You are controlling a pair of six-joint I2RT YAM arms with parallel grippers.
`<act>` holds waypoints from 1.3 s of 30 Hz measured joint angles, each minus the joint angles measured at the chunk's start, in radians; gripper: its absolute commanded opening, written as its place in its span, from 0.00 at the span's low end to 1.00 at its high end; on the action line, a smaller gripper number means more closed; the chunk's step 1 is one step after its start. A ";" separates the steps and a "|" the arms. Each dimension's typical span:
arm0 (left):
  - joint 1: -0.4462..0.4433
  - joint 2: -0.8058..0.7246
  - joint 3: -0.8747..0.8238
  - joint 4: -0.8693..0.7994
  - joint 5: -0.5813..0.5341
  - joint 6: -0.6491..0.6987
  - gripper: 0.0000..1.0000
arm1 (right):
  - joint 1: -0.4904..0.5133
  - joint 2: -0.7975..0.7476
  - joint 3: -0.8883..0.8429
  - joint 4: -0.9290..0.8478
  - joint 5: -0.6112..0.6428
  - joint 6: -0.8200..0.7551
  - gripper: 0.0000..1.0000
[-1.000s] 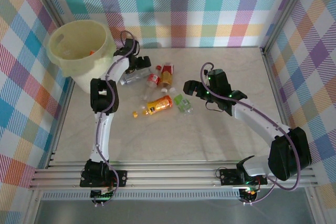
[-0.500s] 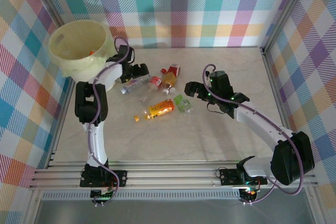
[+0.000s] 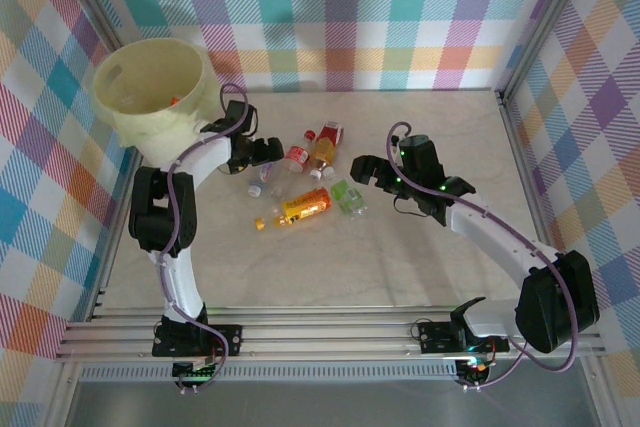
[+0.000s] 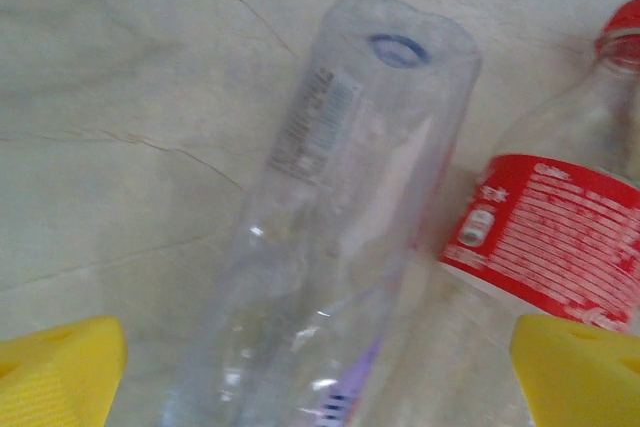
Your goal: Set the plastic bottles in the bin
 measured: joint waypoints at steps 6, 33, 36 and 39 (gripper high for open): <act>0.000 0.100 0.145 -0.037 -0.078 0.090 0.88 | 0.000 0.000 0.000 0.006 -0.011 0.009 1.00; -0.003 0.143 0.161 -0.039 0.045 0.183 0.87 | 0.000 0.011 0.000 0.014 -0.026 0.021 1.00; -0.011 0.144 0.161 -0.045 0.043 0.215 0.88 | 0.000 0.012 0.000 0.014 -0.027 0.021 1.00; -0.027 0.151 0.163 -0.063 0.027 0.243 0.86 | 0.000 0.012 0.000 0.013 -0.029 0.023 1.00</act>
